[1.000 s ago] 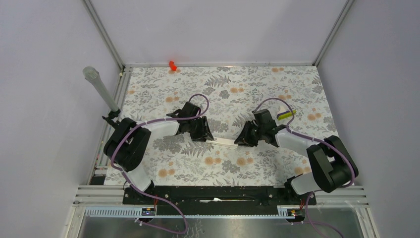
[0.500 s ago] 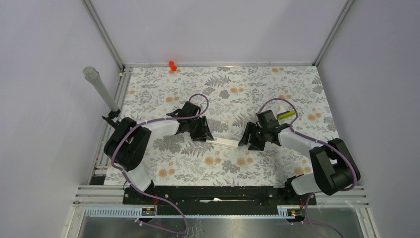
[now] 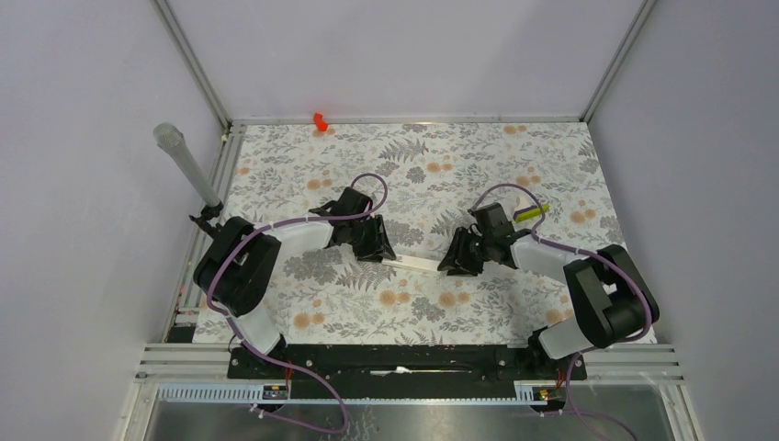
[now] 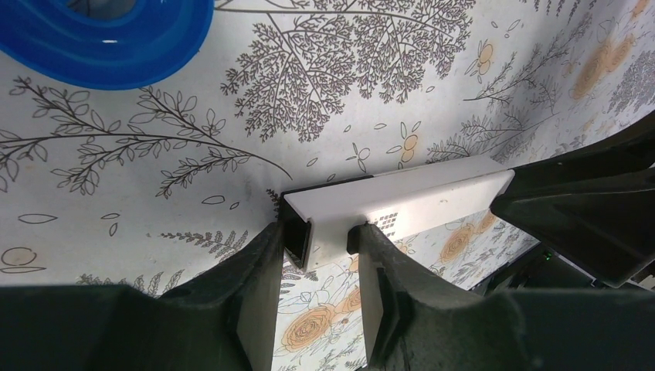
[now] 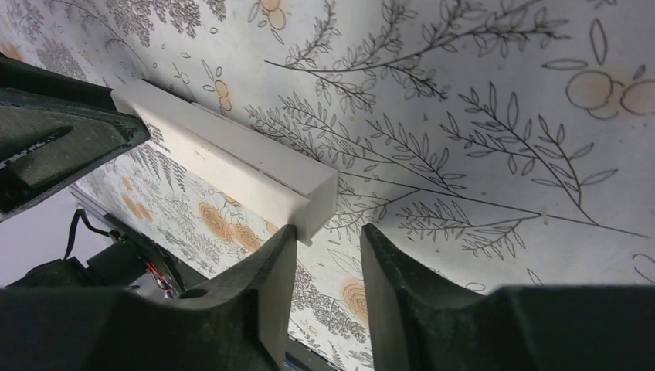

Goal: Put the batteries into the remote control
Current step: Load the battery cover into the remote control.

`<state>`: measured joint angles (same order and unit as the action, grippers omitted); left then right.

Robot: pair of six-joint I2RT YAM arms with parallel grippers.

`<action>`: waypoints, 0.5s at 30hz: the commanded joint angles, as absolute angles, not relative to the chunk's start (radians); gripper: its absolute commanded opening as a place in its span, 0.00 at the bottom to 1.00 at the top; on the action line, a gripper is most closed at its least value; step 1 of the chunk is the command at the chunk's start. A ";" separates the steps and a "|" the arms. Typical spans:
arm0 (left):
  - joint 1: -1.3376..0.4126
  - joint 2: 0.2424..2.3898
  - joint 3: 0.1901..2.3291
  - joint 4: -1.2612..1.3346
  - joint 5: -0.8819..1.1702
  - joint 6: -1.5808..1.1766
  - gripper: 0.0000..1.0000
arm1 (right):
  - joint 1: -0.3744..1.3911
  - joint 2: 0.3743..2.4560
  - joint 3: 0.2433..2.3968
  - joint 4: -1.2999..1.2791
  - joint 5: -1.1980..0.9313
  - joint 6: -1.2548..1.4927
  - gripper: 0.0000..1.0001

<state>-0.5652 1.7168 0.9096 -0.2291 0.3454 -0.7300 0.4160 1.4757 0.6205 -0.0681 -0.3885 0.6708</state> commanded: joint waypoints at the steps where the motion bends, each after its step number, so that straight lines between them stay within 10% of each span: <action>1: -0.567 1.798 0.865 -0.368 0.201 -0.670 0.34 | 0.413 1.514 0.670 -0.091 -0.388 0.664 0.39; 15: -0.568 1.798 0.849 -0.333 0.246 -0.670 0.17 | 0.432 1.628 0.661 -0.127 -0.350 0.647 0.14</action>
<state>-0.5640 1.7176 0.9096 -0.2276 0.3515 -0.7280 0.4110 1.5517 0.6823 -0.0803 -0.4629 0.6750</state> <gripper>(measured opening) 0.376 0.176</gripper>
